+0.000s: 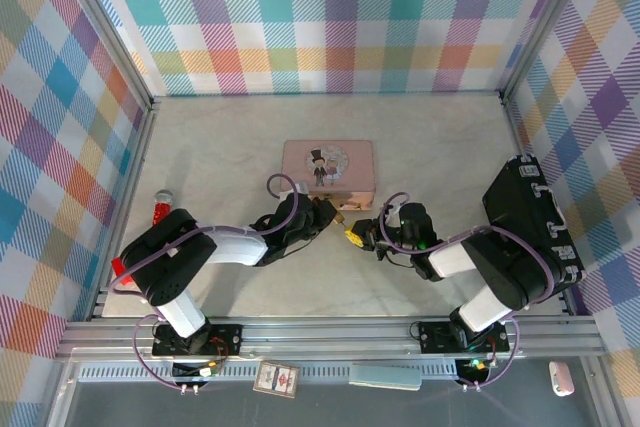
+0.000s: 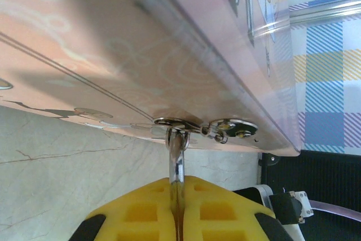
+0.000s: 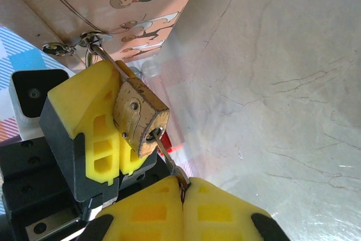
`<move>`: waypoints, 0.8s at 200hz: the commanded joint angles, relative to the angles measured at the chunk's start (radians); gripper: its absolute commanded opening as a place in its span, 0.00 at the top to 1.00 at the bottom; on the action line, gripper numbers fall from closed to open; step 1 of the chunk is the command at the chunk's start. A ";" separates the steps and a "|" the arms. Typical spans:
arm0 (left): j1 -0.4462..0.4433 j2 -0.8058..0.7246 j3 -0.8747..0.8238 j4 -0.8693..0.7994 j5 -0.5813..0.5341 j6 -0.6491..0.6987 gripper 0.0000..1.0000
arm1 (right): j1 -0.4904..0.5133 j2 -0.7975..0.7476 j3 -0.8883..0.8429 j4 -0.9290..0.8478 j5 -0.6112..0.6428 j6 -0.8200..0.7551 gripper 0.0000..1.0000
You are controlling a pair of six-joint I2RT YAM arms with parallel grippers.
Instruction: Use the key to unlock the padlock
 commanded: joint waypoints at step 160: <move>-0.100 -0.012 0.051 0.110 0.204 -0.016 1.00 | -0.019 0.027 0.062 0.197 0.067 -0.044 1.00</move>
